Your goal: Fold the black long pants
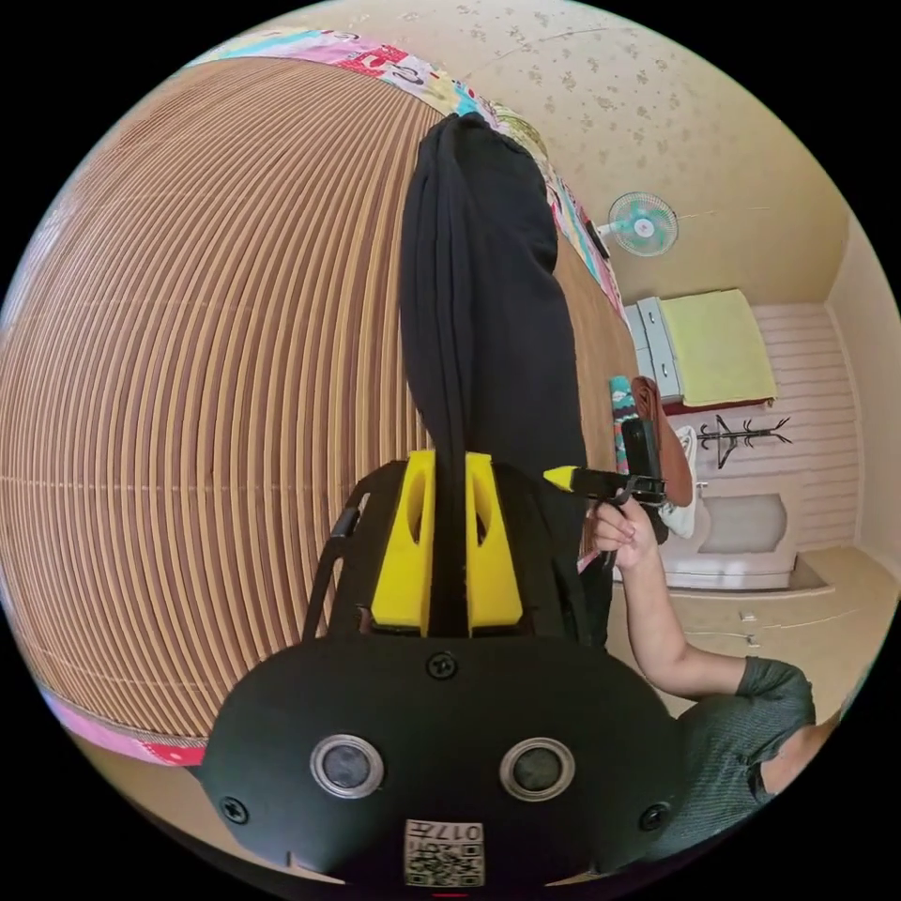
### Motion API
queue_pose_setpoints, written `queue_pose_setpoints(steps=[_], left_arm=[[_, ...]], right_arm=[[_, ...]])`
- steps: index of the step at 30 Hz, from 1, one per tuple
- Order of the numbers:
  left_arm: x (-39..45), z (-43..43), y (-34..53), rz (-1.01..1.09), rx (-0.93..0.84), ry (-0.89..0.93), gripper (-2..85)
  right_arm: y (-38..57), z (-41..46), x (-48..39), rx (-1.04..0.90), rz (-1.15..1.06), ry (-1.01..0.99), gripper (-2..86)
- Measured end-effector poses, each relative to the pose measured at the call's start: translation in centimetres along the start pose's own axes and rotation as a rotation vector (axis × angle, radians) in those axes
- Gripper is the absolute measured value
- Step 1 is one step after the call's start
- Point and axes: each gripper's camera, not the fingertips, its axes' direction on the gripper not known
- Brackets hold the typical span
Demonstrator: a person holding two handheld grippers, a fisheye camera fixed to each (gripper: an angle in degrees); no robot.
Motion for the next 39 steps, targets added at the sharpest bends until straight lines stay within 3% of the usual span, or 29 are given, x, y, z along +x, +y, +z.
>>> queue_pose_setpoints(steps=[3,5,9,13,20,23,27,29,33,35,39], left_arm=[[0.4,-2.6,3.5,0.041,0.002,0.155,4.9],[1.3,-6.0,7.7,0.116,0.069,0.461,4.6],[6.2,-11.7,14.5,0.3,0.176,0.672,4.4],[16.5,-19.2,19.8,0.535,0.316,0.709,4.3],[35.0,-33.5,28.4,0.981,0.477,0.805,4.5],[40.0,-37.1,30.3,1.031,0.495,0.806,4.5],[42.4,-37.3,29.2,0.994,0.533,0.682,4.5],[41.5,-33.8,24.9,0.869,0.459,0.654,4.4],[37.9,-26.9,14.9,0.637,0.351,0.57,4.3],[35.7,-23.2,8.3,0.559,0.333,0.431,4.4],[31.7,-17.1,2.2,0.606,0.279,0.271,4.5]], right_arm=[[2.8,-0.9,0.0,0.029,-0.059,-0.244,1.2],[6.0,-2.5,-0.3,0.083,-0.101,-0.406,0.6],[14.3,-7.7,-5.6,0.184,-0.339,-0.575,0.1],[19.5,-13.1,-15.2,0.246,-0.594,-0.519,0.0],[32.6,-22.5,-39.9,0.341,-1.165,-0.269,0.5],[37.9,-24.1,-47.6,0.419,-1.264,-0.18,1.6],[39.4,-24.7,-52.7,0.533,-1.164,-0.104,3.4],[37.7,-24.6,-52.8,0.593,-1.059,-0.022,2.7],[26.9,-24.2,-49.3,0.56,-0.726,0.107,0.6],[20.6,-23.4,-47.8,0.522,-0.631,0.184,0.3],[10.6,-19.8,-43.7,0.556,-0.517,0.284,0.0]])
